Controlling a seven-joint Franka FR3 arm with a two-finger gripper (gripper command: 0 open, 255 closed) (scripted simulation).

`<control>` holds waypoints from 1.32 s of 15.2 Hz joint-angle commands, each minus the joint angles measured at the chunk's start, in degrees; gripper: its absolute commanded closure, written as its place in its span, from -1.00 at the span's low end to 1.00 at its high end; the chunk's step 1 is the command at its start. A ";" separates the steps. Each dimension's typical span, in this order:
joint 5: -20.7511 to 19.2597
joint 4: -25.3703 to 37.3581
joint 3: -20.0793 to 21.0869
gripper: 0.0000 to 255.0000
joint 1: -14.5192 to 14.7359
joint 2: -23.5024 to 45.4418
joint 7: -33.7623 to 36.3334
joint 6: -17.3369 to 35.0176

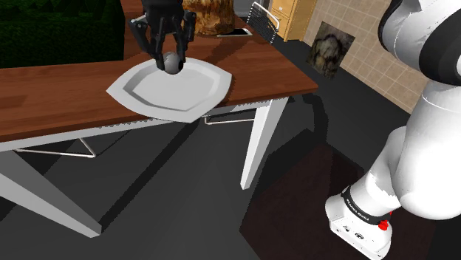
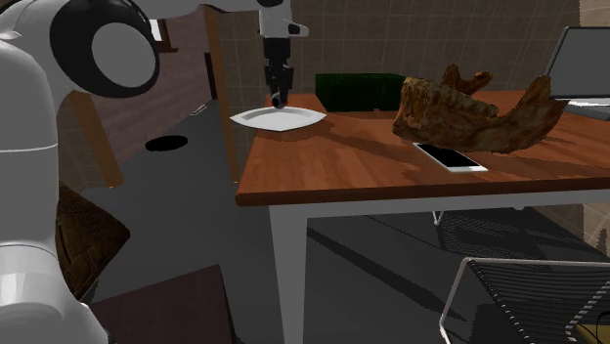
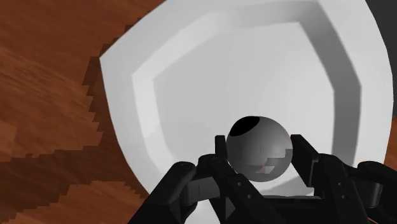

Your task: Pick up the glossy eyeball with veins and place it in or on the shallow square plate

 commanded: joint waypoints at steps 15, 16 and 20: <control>0.57 -6.93 -0.07 -1.00 -0.70 -2.02 -0.19 5.00; 0.57 -6.93 -0.07 -1.00 -0.70 -2.02 -0.19 5.00; -0.40 4.12 0.04 -1.00 0.41 1.40 0.05 -2.70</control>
